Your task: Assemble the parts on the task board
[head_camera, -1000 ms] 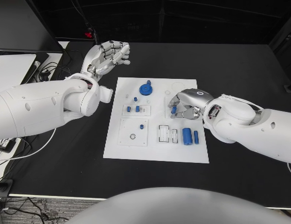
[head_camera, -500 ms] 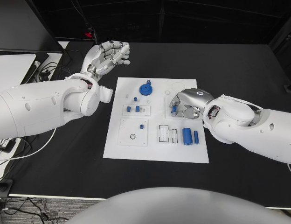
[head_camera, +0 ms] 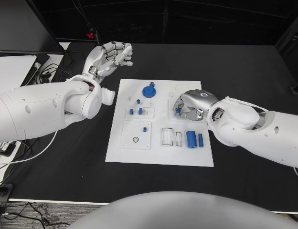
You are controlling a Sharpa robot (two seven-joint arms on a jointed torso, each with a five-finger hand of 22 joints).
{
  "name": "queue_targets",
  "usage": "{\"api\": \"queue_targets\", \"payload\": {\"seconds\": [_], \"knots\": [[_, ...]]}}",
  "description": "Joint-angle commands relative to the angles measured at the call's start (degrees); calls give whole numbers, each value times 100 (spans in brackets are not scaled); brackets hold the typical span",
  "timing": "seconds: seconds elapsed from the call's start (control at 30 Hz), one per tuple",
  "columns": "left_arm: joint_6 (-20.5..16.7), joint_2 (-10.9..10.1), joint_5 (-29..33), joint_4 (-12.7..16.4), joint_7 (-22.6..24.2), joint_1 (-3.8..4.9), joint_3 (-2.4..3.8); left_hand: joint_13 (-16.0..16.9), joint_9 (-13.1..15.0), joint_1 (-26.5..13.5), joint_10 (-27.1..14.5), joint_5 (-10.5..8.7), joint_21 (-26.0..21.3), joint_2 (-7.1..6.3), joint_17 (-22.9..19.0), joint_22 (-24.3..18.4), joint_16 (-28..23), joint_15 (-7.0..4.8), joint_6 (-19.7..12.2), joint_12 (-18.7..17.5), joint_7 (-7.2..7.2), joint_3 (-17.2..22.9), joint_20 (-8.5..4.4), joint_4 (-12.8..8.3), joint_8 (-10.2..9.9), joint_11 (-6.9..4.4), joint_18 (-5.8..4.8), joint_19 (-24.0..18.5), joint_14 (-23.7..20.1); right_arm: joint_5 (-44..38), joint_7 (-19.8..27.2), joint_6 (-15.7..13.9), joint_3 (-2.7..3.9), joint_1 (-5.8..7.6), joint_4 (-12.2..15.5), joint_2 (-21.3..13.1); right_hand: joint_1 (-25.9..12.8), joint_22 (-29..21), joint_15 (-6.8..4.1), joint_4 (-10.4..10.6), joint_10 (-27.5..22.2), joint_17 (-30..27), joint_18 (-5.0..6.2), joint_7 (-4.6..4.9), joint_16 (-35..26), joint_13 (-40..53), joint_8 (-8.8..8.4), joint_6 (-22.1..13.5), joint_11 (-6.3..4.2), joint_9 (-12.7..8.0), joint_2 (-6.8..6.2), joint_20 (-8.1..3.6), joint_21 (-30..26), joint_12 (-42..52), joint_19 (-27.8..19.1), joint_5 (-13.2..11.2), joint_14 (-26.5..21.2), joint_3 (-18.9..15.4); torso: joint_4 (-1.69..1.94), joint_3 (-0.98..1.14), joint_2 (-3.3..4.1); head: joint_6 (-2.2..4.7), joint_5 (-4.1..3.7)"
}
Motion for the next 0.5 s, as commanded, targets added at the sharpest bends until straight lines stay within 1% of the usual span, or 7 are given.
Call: {"api": "queue_targets", "payload": {"seconds": [0.03, 0.17, 0.33, 0.5], "knots": [[31, 3, 13, 2, 244, 10, 5, -3, -5, -16, -23, 38, 8, 47, -5, -10, 8, 6, -28, 18, 633, -35, 12, 8, 36, -5, 8, 5, -7, -190, -80, -159, 3, 8, 4, 7, 112, 24, -64, -10, 148, 27, -2, -55, 34, 4, 71, 149, -39, 22, 13, -70, 59, -17, 19, -38, 265, 87, 5, 1, -1, 0, 7], [20, -1, 13, 5, 251, 10, 5, -3, -5, -16, -23, 38, 8, 47, -5, -10, 8, 6, -28, 18, 633, -35, 12, 8, 36, -5, 8, 5, -7, -218, -78, -299, 3, 7, 8, -2, 159, 53, -87, -4, 235, 33, -14, -78, 37, 0, 80, 213, -62, 23, -7, -99, 96, -64, 36, -40, 268, 155, 6, 1, -1, 0, 1], [7, -10, 13, 8, 254, 10, 5, -3, -6, -7, -23, 41, 10, 55, -13, -12, 17, 5, -30, 25, 632, -38, 12, 9, 41, -6, 8, 9, -6, -230, -45, -447, 3, 7, 25, -26, 220, 80, -106, -10, 325, 60, -24, -98, 49, 0, 93, 286, -83, 27, -17, -121, 129, -117, 52, -39, 275, 243, 5, 2, -2, 0, 13], [2, -18, 13, 13, 255, 10, 5, -3, -6, -7, -23, 41, 10, 55, -13, -12, 17, 5, -30, 25, 632, -38, 12, 9, 41, -6, 8, 9, -6, -228, 4, -605, 4, 7, 94, -77, 213, 89, -111, 6, 352, 53, -27, -102, 47, -2, 94, 309, -85, 27, -36, -129, 139, -149, 58, -40, 274, 265, 5, 4, -1, 0, 17]]}}
